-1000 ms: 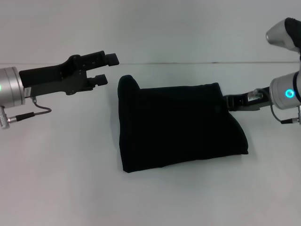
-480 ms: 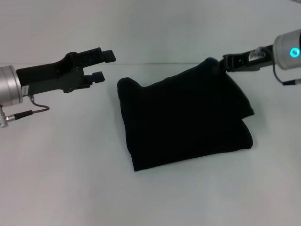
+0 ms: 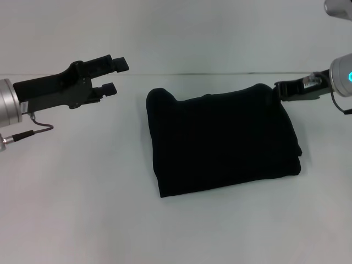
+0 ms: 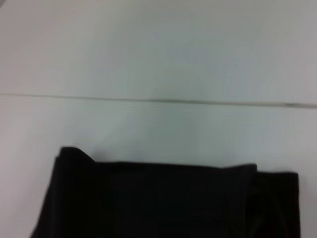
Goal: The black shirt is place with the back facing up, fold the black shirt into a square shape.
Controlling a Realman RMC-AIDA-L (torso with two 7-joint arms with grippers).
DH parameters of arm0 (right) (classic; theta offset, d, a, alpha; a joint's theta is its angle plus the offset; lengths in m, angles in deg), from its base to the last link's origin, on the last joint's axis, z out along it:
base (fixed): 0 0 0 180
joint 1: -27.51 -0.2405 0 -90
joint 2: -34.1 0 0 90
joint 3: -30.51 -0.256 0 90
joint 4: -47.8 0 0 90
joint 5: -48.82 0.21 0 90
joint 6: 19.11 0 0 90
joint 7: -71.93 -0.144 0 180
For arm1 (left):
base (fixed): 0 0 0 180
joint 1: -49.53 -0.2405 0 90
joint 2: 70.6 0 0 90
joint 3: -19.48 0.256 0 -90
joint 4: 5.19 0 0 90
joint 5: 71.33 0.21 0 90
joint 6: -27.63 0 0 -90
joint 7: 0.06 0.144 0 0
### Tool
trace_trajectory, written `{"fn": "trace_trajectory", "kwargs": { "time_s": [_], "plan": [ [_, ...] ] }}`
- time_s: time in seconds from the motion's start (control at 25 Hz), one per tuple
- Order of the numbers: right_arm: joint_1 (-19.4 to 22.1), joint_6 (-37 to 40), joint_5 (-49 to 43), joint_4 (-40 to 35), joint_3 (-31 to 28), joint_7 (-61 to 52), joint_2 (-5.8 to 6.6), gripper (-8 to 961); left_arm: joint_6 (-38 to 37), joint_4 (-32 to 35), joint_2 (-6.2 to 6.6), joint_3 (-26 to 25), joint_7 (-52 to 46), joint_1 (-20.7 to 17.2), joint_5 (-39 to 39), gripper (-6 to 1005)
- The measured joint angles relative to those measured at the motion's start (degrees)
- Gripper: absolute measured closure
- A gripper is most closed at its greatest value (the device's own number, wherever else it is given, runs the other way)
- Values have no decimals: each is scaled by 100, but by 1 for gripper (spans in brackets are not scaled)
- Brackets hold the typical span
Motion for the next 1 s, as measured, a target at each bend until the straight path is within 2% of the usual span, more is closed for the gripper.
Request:
{"fn": "trace_trajectory", "kwargs": {
  "time_s": [0.72, 0.88, 1.0],
  "plan": [
    [-64, -712, -390, 788, 121, -25, 14, 870, 8, -17, -15, -53, 1, 8, 1, 126],
    [-55, -639, -351, 768, 68, -26, 15, 867, 7, -18, -17, -52, 3, 5, 1, 126],
    [-8, -396, -301, 665, 4, -26, 73, 865, 8, -17, -20, -53, 8, 3, 1, 126]
  ]
}}
